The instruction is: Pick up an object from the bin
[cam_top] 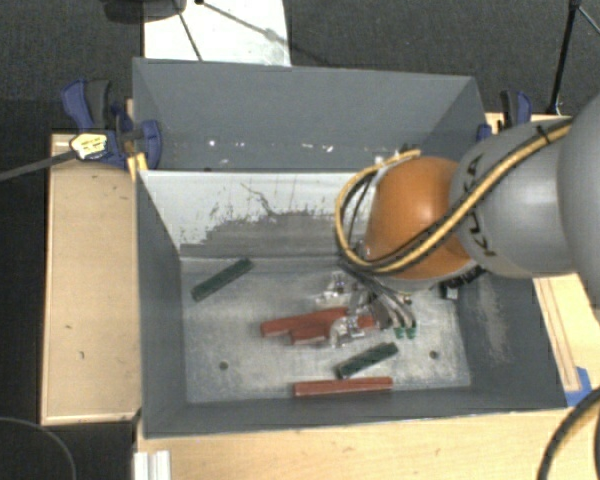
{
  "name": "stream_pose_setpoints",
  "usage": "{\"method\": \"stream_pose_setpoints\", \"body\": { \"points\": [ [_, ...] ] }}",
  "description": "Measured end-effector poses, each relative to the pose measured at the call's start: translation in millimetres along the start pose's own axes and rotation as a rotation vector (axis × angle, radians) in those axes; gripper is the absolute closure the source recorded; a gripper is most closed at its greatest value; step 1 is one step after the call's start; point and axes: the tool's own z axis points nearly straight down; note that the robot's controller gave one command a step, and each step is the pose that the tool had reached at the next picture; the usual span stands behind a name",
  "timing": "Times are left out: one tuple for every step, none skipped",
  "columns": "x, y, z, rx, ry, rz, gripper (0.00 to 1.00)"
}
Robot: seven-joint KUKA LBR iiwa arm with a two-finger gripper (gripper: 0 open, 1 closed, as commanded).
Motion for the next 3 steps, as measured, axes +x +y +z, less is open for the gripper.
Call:
{"method": "stream_pose_setpoints", "body": {
  "points": [
    [0.0,-0.1,-18.4,0.0,0.004,0.0,1.0],
    [-0.3,-0.1,-36.7,0.0,0.003,0.001,1.0],
    [-0.8,-0.1,-52.6,0.0,0.0,0.001,1.0]
  ]
}}
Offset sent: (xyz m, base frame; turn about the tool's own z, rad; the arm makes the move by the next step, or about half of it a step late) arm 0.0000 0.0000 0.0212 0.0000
